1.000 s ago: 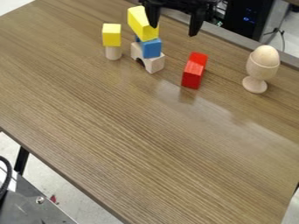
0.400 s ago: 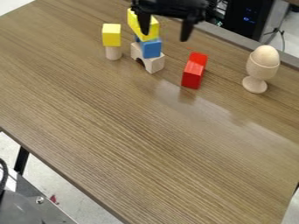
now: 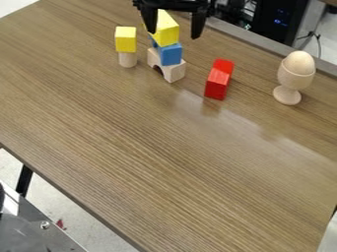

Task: Move the yellow block on to of the red block

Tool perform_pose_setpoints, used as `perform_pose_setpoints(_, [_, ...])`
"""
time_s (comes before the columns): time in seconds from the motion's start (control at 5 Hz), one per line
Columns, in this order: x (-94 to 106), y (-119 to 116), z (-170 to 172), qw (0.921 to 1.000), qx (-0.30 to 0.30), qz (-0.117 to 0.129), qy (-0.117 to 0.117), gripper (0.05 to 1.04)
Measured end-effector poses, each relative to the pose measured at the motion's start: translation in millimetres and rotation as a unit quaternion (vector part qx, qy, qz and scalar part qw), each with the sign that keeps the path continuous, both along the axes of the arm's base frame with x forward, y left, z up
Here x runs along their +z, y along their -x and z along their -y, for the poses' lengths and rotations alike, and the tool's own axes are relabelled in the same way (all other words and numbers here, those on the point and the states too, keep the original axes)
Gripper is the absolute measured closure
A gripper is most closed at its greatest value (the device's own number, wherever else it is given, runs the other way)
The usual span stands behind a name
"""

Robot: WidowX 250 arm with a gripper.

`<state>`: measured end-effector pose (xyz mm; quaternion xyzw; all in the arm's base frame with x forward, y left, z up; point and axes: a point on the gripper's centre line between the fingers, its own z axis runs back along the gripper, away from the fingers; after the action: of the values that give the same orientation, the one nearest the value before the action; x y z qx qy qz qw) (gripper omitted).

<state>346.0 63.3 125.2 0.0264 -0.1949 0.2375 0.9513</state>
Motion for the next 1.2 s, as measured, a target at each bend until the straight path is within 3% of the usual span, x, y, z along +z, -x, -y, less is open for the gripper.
perform_pose_setpoints(0.6, [10.1, 4.7, -28.2, 0.9983, 0.05, 0.023, -0.02, 0.083])
perform_pose_setpoints(1.0, [-2.8, -8.3, -38.8, 0.9964, 0.078, 0.034, -0.006, 0.083])
perform_pose_setpoints(1.2, [0.3, -23.1, -40.9, 0.9957, 0.086, 0.034, 0.004, 0.083])
